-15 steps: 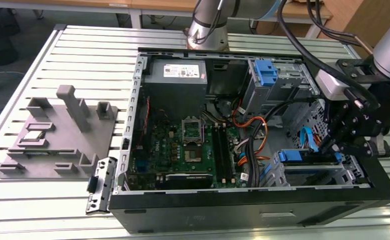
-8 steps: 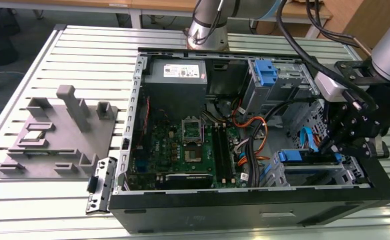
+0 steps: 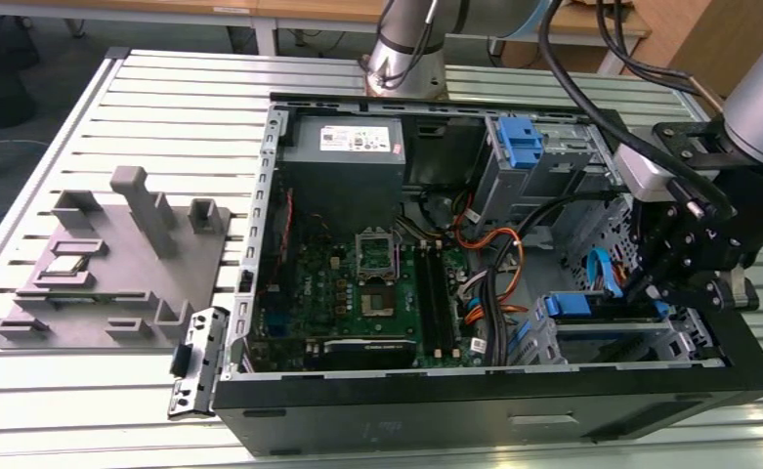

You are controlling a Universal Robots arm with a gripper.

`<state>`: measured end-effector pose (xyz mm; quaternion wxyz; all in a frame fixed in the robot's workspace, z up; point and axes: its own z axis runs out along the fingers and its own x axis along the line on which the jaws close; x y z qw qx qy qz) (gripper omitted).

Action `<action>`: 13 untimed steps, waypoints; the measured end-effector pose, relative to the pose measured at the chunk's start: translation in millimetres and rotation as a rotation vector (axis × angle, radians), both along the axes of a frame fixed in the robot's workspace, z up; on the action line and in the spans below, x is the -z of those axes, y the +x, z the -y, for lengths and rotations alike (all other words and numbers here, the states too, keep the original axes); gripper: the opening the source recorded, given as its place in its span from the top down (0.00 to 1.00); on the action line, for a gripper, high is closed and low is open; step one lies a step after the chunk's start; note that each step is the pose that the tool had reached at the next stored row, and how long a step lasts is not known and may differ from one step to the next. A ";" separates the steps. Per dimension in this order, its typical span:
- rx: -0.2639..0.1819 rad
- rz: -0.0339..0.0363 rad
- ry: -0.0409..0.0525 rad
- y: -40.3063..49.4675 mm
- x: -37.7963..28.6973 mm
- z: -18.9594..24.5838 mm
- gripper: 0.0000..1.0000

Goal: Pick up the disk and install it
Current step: 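Insert the second disk wire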

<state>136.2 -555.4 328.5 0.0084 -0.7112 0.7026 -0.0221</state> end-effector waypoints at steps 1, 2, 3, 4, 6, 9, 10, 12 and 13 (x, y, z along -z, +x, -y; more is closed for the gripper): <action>0.000 0.0000 0.0001 0.0 0.0 0.0 0.84; 0.000 0.0000 0.0003 0.0 0.2 0.0 0.84; 0.000 0.0000 0.0005 0.0 0.6 0.0 0.84; 0.000 0.0000 0.0002 0.0 1.0 0.0 0.84; 0.000 0.0000 0.0001 0.0 1.1 0.0 0.84; 0.000 0.0000 0.0006 0.0 1.5 0.0 0.84; 0.000 0.0000 0.0006 0.0 1.5 0.0 0.84; 0.000 -0.0001 0.0028 0.0 2.6 -0.1 0.82; 0.000 0.0000 0.0023 0.0 2.5 0.0 0.82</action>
